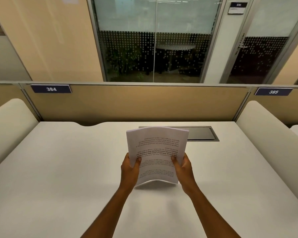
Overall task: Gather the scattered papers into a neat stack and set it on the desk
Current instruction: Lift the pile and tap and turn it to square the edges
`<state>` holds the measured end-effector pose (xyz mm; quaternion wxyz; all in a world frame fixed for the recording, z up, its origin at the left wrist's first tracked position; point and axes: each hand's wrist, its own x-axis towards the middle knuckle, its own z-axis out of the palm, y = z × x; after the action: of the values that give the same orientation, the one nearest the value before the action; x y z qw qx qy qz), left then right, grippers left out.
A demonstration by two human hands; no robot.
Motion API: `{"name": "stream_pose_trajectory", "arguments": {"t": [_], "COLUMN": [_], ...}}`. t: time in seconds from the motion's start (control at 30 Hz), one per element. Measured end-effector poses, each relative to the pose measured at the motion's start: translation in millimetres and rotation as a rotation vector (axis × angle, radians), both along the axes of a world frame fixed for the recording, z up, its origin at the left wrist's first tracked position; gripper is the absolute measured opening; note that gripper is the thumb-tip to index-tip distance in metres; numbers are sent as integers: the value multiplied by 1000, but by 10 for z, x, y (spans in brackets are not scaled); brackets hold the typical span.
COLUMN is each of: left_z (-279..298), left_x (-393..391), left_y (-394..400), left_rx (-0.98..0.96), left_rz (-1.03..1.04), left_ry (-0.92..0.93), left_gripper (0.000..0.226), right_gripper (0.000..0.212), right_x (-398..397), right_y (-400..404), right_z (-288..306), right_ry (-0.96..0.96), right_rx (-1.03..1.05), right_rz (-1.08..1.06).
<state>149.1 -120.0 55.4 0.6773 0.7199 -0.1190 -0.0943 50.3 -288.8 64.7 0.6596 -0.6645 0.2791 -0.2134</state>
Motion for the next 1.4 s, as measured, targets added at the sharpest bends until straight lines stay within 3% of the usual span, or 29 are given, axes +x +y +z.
{"name": "stream_pose_trajectory", "arguments": {"t": [0.27,0.47,0.73,0.93,1.1,1.4], "left_z": [-128,126,911,1321,1443,1170], "left_x": [-58,194,775,953,822,722], "left_y": [30,-6,40,23,-98,-155], "left_rx": [2,68,386,675,876,806], "left_rz": [-14,-106,-404,-611,-720,-667], "left_ry": [19,-79,-347,-485,-600,-498], "left_gripper": [31,27,24,19,12,16], "right_gripper": [35,29,41,35,29,16], "right_x": [-49,18,32,-76,-61,-52], "right_y": [35,-103,-614,-839,-771,-616], "right_z": [-116,69,548,732,808,635], "right_ry": [16,-14,-166,-100,2,69], "right_rx": [10,-11,28,-138,-306,-336], "right_rz": [7,30,11,39,243,202]}}
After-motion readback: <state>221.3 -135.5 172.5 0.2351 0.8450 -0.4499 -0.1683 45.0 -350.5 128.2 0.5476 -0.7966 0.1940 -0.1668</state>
